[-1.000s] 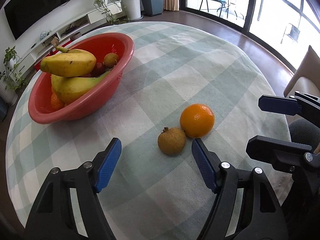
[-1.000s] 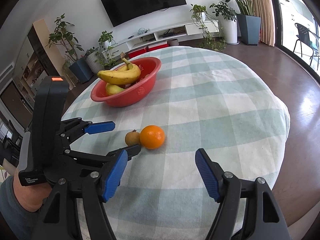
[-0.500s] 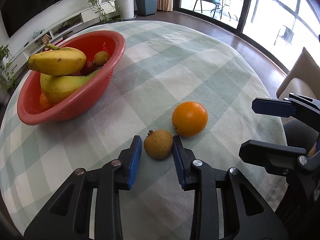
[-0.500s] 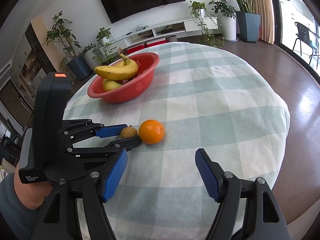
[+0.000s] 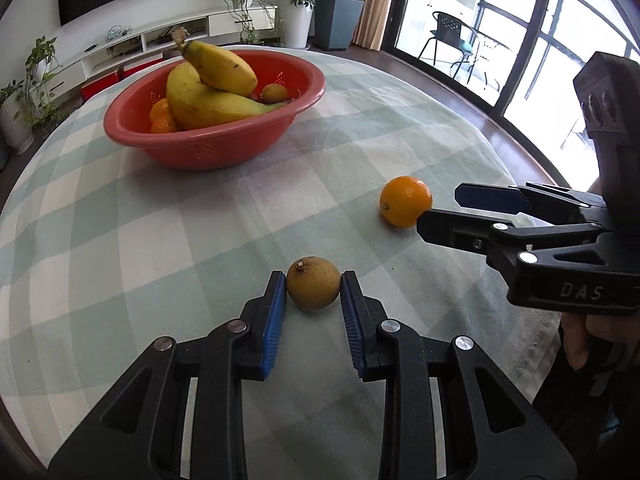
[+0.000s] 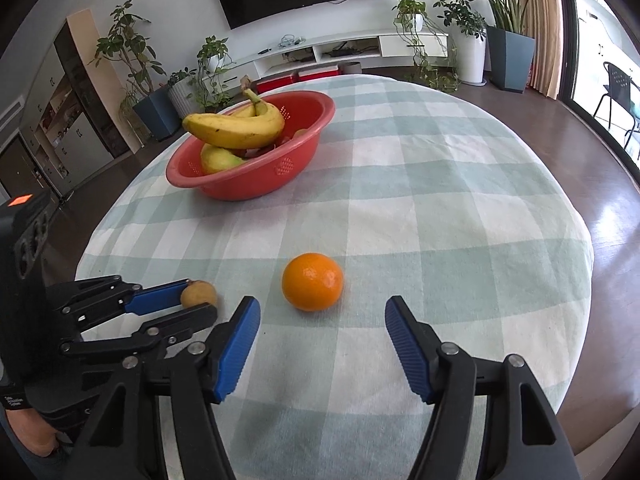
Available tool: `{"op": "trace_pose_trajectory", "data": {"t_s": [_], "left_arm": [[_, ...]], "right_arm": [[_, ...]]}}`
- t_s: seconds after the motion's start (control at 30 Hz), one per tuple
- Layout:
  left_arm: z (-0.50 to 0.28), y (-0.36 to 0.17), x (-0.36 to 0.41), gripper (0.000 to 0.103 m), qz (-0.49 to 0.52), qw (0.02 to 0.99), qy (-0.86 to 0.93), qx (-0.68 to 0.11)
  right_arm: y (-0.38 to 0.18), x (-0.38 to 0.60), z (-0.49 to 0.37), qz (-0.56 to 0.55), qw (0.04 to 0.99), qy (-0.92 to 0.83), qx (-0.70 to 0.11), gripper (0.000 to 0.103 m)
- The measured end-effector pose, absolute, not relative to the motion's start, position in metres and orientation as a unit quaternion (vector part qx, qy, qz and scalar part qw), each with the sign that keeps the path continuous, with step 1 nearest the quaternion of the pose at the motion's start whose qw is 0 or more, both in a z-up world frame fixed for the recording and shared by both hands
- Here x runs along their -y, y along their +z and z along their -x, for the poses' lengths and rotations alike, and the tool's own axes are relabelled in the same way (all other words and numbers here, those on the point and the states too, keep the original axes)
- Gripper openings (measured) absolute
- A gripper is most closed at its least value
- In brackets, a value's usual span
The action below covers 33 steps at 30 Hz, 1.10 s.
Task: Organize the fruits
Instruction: 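Grasp the large orange with the right gripper while the left gripper holds the kiwi, then carry the kiwi and orange with both grippers over the red bowl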
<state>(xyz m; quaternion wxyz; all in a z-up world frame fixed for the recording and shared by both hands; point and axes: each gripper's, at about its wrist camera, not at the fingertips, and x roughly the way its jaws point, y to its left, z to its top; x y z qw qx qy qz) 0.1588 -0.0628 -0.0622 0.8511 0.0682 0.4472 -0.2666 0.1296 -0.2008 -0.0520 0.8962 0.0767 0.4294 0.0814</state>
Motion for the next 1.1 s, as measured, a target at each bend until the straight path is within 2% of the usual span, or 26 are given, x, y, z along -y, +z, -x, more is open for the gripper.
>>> {"op": "trace_pose_trajectory", "data": {"t_s": [0.17,0.33,0.43,0.7,1.1], "left_arm": [[-0.151,-0.063,0.041,0.026,-0.042,0.856,-0.251,-0.45],[-0.148,-0.061,0.028,0.026,-0.03,0.859,-0.244,-0.449],[-0.148,-0.06,0.023,0.026,-0.025,0.86,-0.242,-0.448],[-0.149,-0.054,0.017,0.026,-0.017,0.866,-0.232,-0.443],[-0.181,0.005,-0.007,0.026,-0.018,0.892,-0.21,-0.4]], "right_arm": [[-0.06,0.197,-0.142,-0.066,0.891,0.079,-0.442,0.062],[-0.064,0.184,-0.15,-0.037,0.889,0.088,-0.449,0.046],[-0.067,0.182,-0.15,-0.027,0.889,0.086,-0.448,0.041],[-0.059,0.183,-0.143,-0.032,0.894,0.093,-0.438,0.04],[0.022,0.184,-0.15,-0.042,0.923,0.131,-0.358,0.04]]}}
